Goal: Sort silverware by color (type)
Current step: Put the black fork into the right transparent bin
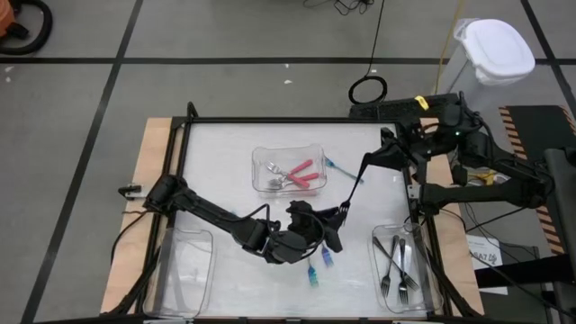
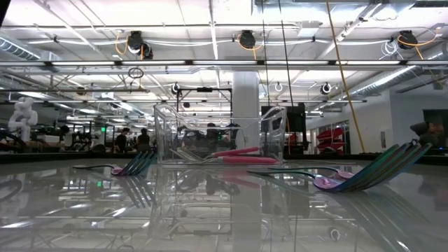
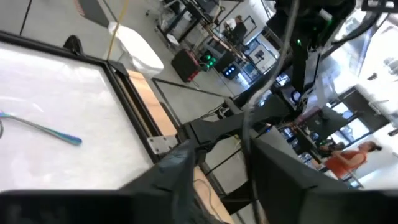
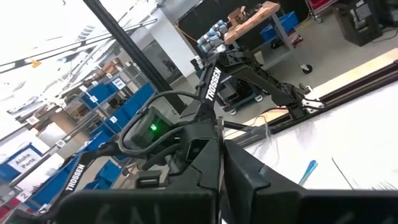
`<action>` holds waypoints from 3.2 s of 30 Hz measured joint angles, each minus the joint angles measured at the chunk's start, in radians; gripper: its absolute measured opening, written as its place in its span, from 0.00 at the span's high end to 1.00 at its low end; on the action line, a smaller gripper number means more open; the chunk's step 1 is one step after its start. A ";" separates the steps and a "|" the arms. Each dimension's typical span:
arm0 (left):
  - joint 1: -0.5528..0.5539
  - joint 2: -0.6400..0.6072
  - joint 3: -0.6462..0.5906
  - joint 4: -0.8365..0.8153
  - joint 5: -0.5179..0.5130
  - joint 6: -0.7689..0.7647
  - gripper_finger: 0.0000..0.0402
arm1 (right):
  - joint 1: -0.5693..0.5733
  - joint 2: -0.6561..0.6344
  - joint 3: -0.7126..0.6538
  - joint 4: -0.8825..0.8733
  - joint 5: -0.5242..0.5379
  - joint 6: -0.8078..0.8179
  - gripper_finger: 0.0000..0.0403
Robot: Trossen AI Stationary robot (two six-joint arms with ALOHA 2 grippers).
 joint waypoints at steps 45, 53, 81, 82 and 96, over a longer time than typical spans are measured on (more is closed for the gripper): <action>0.087 -0.230 0.000 -0.353 0.481 0.124 0.40 | 0.001 -0.081 0.271 -0.775 -0.132 0.038 1.00; 0.089 -0.231 0.000 -0.373 0.529 0.171 0.40 | 0.001 -0.125 0.271 -0.890 -0.107 0.012 1.00; 0.225 -0.242 0.000 -0.444 0.715 0.194 0.40 | -0.003 -0.343 0.108 -0.959 -0.053 0.091 1.00; 0.226 -0.241 0.000 -0.454 0.720 0.195 0.40 | -0.007 -0.355 0.108 -0.958 -0.054 0.108 1.00; 0.195 -0.241 0.000 -0.469 0.677 0.188 0.40 | -0.042 -0.377 0.057 -0.979 -0.117 0.101 1.00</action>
